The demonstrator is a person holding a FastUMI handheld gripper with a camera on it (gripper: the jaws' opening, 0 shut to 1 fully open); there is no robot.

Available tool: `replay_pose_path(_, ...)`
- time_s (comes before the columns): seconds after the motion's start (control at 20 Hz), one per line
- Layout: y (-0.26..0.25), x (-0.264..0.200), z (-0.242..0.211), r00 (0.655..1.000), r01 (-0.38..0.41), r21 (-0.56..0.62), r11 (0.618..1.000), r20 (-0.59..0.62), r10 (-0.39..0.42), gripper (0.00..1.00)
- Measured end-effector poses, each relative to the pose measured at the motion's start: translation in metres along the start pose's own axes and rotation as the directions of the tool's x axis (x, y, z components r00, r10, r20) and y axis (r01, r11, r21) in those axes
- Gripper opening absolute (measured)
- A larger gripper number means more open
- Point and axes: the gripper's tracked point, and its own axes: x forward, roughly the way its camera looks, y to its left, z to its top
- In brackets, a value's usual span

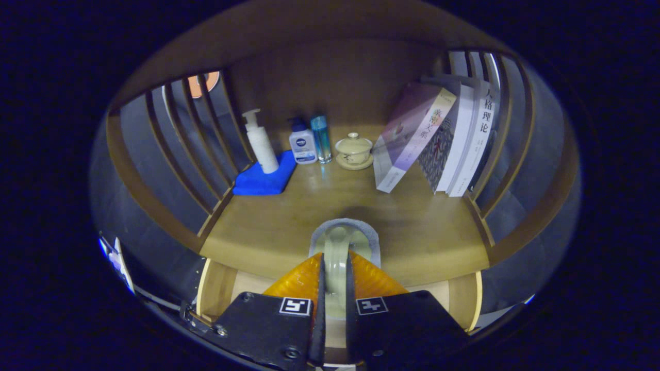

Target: Pull open the drawer, take out the items inside it, and place them on the countertop above the cabinet.

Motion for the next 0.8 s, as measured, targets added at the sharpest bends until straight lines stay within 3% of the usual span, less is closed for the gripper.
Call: replay_pose_path(0.8, -0.006, 0.07, 0.021, 0.995, 0.057, 0.007, 0.998, -0.084, -0.056, 0.19)
